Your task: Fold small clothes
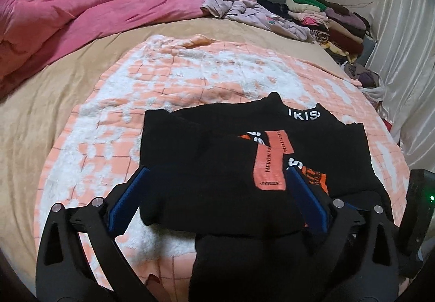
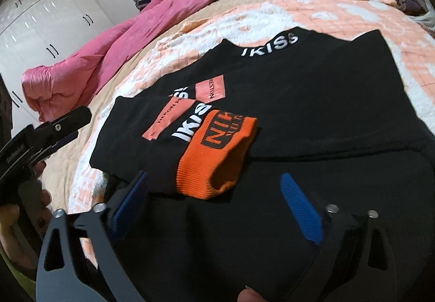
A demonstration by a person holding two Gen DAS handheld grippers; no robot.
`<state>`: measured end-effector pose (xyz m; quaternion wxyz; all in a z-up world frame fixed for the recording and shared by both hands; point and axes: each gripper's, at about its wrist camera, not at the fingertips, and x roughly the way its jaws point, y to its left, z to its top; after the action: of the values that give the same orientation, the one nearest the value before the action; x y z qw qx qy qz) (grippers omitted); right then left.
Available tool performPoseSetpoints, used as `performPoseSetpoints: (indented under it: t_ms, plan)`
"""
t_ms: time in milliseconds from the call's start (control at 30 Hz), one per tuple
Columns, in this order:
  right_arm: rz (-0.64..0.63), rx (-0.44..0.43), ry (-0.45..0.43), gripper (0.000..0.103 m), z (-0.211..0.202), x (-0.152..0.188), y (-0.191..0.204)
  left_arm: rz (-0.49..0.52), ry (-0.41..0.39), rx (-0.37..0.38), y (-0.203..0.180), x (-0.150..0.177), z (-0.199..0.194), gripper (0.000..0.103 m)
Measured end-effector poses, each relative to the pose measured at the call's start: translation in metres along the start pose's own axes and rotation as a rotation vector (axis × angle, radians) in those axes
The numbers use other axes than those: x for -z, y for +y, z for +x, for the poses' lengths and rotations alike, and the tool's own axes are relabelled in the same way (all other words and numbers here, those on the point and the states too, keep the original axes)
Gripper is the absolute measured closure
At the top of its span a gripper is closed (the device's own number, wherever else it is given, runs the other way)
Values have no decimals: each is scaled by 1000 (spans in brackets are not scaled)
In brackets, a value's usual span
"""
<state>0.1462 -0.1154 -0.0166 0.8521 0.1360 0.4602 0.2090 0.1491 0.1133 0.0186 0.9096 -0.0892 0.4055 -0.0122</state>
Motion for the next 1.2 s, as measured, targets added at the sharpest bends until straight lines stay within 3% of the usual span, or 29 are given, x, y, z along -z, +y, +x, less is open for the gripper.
performPoseSetpoints:
  t_ms: [200,333,533,633,867,1200]
  plan:
    - [38,-29,25,29,16,1,2,-32,11,-3,15,8,2,10]
    - [66,-39,10,30,22,-2,1,-41,18,0,21,12,3,10]
    - [83,-68,8,63,27,-4,4,-34,32,8,22,17,7,10]
    - [51,-85,-10,84,23,-4,11,-30,31,14,20,18,6,10]
    - [-73,-85,-77,92,4,-13,30,-37,13,23,21,15,0,10]
    - [-213,-40,-259,94,-51,-64,24,-56,-13,4,23,10,-10,10]
